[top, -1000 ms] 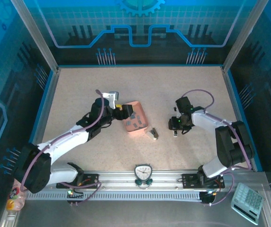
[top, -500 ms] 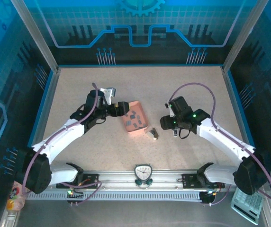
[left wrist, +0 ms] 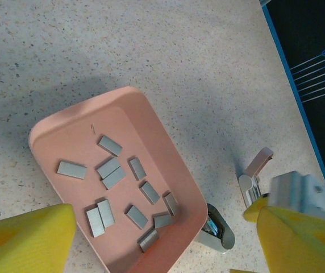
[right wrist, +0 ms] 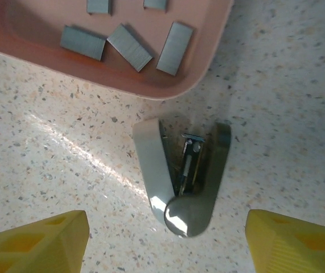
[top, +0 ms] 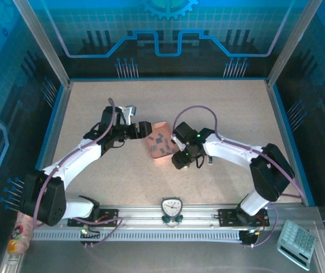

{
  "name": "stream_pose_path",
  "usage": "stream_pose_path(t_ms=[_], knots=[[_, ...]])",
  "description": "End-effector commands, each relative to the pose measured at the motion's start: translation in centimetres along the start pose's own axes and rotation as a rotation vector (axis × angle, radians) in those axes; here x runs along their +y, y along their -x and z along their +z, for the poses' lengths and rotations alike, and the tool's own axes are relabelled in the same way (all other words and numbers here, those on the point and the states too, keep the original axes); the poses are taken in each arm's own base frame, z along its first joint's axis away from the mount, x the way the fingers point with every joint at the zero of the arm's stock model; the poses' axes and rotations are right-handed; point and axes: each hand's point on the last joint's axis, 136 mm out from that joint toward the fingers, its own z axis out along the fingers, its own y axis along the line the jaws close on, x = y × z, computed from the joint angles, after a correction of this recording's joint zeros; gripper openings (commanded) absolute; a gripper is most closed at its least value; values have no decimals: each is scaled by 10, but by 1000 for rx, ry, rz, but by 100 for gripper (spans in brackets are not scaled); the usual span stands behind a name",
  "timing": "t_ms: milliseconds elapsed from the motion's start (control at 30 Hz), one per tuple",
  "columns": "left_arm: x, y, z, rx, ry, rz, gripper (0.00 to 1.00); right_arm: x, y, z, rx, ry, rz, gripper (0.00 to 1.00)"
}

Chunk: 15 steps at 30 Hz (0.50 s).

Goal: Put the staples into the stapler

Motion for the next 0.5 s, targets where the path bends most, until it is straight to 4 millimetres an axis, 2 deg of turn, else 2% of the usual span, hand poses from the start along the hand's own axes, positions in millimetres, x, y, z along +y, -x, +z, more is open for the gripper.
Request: stream_pose_path(t_ms=[0, 233, 467], knots=[[-3, -2, 1, 12, -31, -20, 84, 12, 0, 7, 38, 38, -46, 75], [-7, 0, -3, 3, -43, -21, 84, 9, 0, 30, 56, 7, -65, 72], [-7, 0, -5, -6, -40, -5, 83, 6, 6, 44, 38, -15, -74, 61]])
